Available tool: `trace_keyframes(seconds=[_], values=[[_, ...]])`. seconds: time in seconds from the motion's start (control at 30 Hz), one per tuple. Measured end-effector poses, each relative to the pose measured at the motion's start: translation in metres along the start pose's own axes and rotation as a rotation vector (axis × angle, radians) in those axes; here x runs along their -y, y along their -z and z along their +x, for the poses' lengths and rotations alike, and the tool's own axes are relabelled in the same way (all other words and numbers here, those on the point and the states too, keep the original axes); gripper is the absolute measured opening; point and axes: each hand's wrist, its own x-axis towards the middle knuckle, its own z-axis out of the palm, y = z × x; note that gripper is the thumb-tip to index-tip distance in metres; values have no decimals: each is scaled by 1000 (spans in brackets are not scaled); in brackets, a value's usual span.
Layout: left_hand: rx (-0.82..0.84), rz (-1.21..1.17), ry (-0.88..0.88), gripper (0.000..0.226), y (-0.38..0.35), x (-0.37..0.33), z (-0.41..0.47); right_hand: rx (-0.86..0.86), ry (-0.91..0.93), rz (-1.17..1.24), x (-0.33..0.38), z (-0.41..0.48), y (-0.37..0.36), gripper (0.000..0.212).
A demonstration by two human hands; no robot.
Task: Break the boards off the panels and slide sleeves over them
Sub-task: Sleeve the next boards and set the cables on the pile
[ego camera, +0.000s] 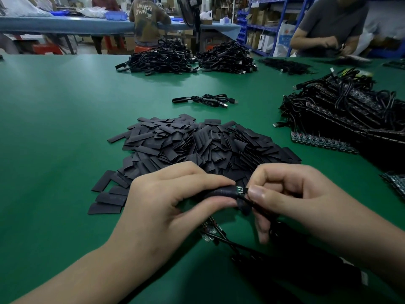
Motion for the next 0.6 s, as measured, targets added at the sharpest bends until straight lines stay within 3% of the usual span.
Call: trace_keyframes(seconds=[0.4, 0.6], values=[[40, 12, -12, 19, 0, 0, 0, -13, -1, 19, 1, -1, -5, 19], [5, 18, -6, 18, 1, 1, 1, -148, 161, -235, 5, -4, -7, 20]])
